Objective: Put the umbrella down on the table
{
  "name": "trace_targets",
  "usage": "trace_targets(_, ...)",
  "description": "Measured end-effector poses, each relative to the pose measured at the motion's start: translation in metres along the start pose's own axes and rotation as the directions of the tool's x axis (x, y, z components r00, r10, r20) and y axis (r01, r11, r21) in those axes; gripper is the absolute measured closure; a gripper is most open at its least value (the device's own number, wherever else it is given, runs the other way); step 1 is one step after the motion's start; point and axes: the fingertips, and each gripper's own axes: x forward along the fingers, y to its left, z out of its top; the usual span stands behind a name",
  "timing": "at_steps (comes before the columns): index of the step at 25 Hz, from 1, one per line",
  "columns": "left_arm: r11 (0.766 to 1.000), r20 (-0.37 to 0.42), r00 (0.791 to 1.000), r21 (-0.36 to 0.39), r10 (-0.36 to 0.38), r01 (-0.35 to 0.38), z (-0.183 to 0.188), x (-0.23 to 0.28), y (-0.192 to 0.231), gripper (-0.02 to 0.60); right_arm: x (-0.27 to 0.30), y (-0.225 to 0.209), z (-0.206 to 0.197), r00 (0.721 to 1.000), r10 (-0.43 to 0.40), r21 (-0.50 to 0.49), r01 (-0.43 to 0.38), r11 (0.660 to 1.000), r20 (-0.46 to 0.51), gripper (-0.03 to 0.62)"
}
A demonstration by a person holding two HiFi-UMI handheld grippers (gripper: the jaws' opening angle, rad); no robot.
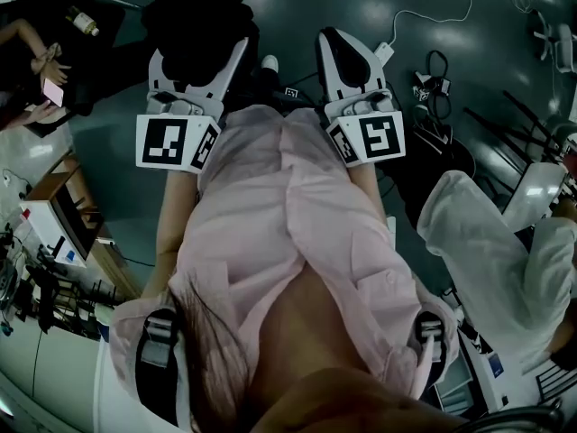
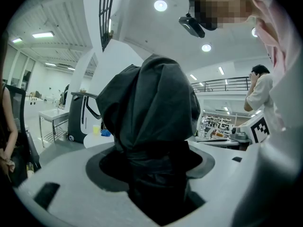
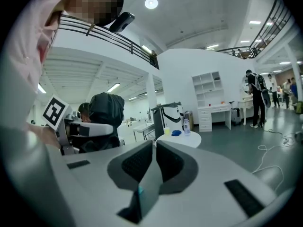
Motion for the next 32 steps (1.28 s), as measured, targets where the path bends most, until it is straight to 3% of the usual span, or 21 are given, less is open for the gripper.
trace_targets(8,1.0,-0.064,0.998,-0.029,-0.005,0.004,-0.003,0.03,0.048,0.259,0.05,-0.011,0.011,1.0,-0.014,0.054,0.014,0.998,0.004,0.551)
trace_targets(19,1.0,-0.085,0.996,-0.018,-0.018,0.017,0.014,0.069,0.139,0.259,0.16,-0.014,0.039,0.999,-0.03,0.062,0.028,0.998,0.027,0.551)
trace_targets(32,0.999,-0.099,0.995,-0.053,0.003,-0.008,0.013,0.073,0.15,0.259,0.179,-0.017,0.046,1.0,-0.004,0.04,0.005,0.999,-0.023,0.551)
